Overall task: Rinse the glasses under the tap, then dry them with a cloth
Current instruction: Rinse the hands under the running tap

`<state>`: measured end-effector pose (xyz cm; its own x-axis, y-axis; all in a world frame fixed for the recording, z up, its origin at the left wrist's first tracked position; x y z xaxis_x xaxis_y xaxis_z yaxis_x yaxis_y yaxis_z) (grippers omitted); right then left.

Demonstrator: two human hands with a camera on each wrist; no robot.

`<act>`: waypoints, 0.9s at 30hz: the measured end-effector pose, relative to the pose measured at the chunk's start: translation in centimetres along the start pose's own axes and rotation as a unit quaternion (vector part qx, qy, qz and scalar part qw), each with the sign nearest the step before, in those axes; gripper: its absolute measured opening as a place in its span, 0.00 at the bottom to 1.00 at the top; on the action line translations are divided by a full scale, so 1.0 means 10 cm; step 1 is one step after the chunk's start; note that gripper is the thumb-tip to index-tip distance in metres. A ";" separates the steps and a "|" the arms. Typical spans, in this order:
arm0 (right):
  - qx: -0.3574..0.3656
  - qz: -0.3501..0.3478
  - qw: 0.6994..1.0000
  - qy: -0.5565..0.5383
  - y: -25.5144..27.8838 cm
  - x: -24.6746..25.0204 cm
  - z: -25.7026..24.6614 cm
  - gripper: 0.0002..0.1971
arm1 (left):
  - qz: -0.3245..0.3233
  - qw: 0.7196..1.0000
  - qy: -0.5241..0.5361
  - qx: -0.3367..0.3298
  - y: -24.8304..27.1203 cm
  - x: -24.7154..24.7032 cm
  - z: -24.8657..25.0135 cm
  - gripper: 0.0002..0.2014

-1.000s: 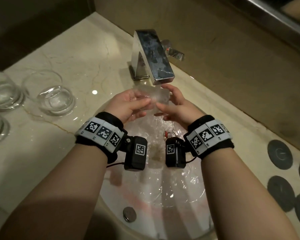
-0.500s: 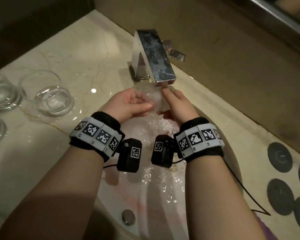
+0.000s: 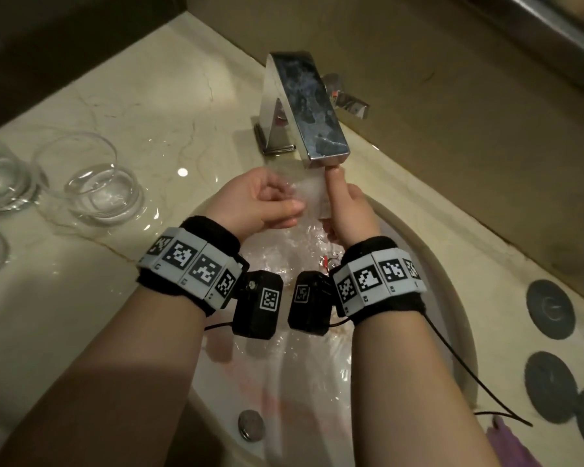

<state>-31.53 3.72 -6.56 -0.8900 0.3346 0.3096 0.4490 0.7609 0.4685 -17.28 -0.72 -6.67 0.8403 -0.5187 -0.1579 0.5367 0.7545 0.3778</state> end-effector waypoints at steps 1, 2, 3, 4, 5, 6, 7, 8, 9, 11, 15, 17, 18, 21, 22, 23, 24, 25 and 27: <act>-0.005 -0.001 1.000 0.006 -0.01 -0.01 0.00 0.32 | 0.003 1.000 -0.005 -0.004 0.00 -0.01 0.00 0.11; -0.007 -0.010 1.000 -0.005 -0.01 -0.02 -0.01 0.32 | 0.005 1.000 -0.008 -0.008 -0.01 -0.01 0.00 0.11; -0.004 -0.020 0.999 -0.025 0.00 -0.03 -0.01 0.31 | 0.007 1.000 -0.009 -0.010 -0.02 0.00 0.00 0.11; 0.004 -0.034 0.998 -0.048 0.00 -0.02 -0.01 0.31 | 0.010 1.000 -0.009 -0.011 -0.02 0.01 0.00 0.10; 0.012 -0.052 0.996 -0.066 0.00 0.00 0.01 0.32 | 0.014 1.000 -0.006 -0.009 -0.03 0.01 -0.01 0.10; 0.019 -0.071 0.994 -0.081 0.00 0.03 0.03 0.36 | 0.017 1.000 -0.001 -0.006 -0.02 0.02 -0.01 0.09; 0.028 -0.090 0.991 -0.094 0.00 0.06 0.05 0.39 | 0.018 1.000 0.004 -0.005 -0.02 0.02 -0.01 0.08; 0.041 -0.107 0.988 -0.104 0.00 0.08 0.07 0.41 | 0.020 1.000 0.007 -0.005 -0.02 0.02 0.00 0.08; 0.053 -0.122 0.985 -0.109 0.01 0.10 0.08 0.41 | 0.020 1.000 0.007 -0.008 -0.02 0.02 0.00 0.08; 0.068 -0.136 0.982 -0.114 0.04 0.14 0.06 0.39 | 0.022 1.000 0.004 -0.011 -0.03 0.02 0.01 0.09; 0.076 -0.111 0.985 -0.104 0.08 0.12 -0.01 0.31 | 0.021 1.000 -0.003 -0.013 -0.04 0.03 0.02 0.10; 0.049 -0.093 0.988 -0.117 0.08 0.09 -0.05 0.23 | 0.011 1.000 -0.004 -0.008 -0.04 0.03 0.02 0.11; 0.034 -0.077 0.991 -0.106 0.08 0.08 -0.08 0.20 | 0.010 1.000 -0.002 -0.006 -0.03 0.03 0.01 0.12; 0.026 -0.023 0.999 0.013 0.09 0.05 -0.13 0.23 | 0.011 1.000 -0.003 -0.006 -0.03 0.03 0.01 0.13; 0.025 -0.013 0.999 0.015 0.07 0.04 -0.11 0.25 | 0.011 1.000 -0.005 -0.007 -0.03 0.03 0.02 0.13; 0.020 -0.012 1.000 -0.007 0.06 0.03 -0.09 0.26 | 0.013 1.000 -0.011 -0.009 -0.03 0.02 0.02 0.13; 0.014 -0.018 0.999 -0.041 0.06 0.01 -0.07 0.27 | 0.018 1.000 -0.019 -0.011 -0.03 0.02 0.02 0.12; 0.012 -0.029 0.996 -0.078 0.05 0.01 -0.04 0.31 | 0.023 0.999 -0.023 -0.011 -0.03 0.01 0.01 0.12; 0.019 -0.065 0.991 -0.119 0.03 0.03 0.03 0.38 | 0.033 0.999 -0.019 -0.004 -0.02 0.01 0.01 0.11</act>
<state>-31.69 4.18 -6.57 -0.9356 0.3505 0.0426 0.3300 0.8252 0.4584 -17.36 -0.96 -6.69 0.8701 -0.4829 -0.0983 0.4814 0.7901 0.3795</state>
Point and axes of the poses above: each hand's wrist, its own y-axis away from the middle knuckle, its own x-axis out of the back of the hand, z = x × y, the point moved 2 cm from there along -y, towards the middle knuckle, and after that the axes turned 9 degrees about -y, right-handed, at the moved point
